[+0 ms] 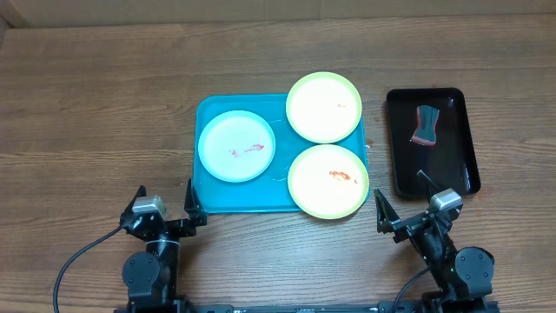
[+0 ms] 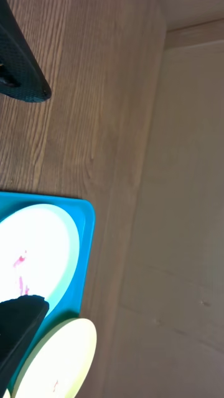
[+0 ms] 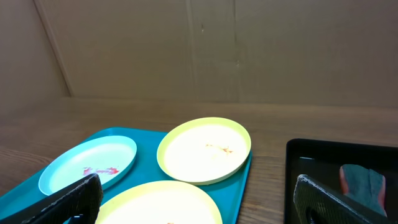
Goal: Clean dirty plates on tray and stack at the side
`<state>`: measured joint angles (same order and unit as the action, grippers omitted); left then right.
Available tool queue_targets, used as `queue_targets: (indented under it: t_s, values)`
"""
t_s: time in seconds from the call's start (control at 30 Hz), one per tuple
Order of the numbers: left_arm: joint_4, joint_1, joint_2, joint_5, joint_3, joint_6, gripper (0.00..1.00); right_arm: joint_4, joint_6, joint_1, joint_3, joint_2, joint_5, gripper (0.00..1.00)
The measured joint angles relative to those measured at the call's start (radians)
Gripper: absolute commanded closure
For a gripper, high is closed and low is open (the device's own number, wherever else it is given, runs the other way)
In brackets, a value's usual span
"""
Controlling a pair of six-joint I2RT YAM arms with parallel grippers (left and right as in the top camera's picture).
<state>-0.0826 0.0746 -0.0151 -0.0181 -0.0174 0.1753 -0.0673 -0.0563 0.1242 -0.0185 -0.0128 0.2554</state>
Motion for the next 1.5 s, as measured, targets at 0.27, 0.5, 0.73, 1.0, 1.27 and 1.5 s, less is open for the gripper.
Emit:
queue_targets:
  t_s: [0.27, 0.5, 0.73, 1.0, 1.27, 1.5]
  values:
    - [-0.008, 0.0, 0.0, -0.055, -0.006, -0.024, 0.0, 0.0, 0.0, 0.0, -0.001, 0.0, 0.026, 0.0]
    - [-0.168, 0.0, 0.0, -0.069, -0.132, -0.045, 0.0, -0.077, 0.0, 0.0, -0.078, 0.0, 0.034, 0.0]
    - [-0.32, 0.0, 0.0, -0.077, -0.256, -0.049, 0.0, -0.202, -0.001, 0.0, -0.222, 0.0, 0.036, 0.0]
    - [-0.34, 0.0, -0.112, -0.118, -0.388, -0.049, 0.0, -0.262, 0.0, 0.0, -0.378, -0.079, 0.04, 0.0]
    - [-0.399, 0.0, -0.461, -0.195, -0.586, -0.05, 0.0, -0.409, 0.0, 0.0, -0.589, -0.339, 0.051, 0.0]
    - [-0.652, 0.0, -0.808, -0.216, -0.862, -0.053, 0.0, -0.632, 0.001, 0.0, -0.838, -0.659, 0.052, 0.0]
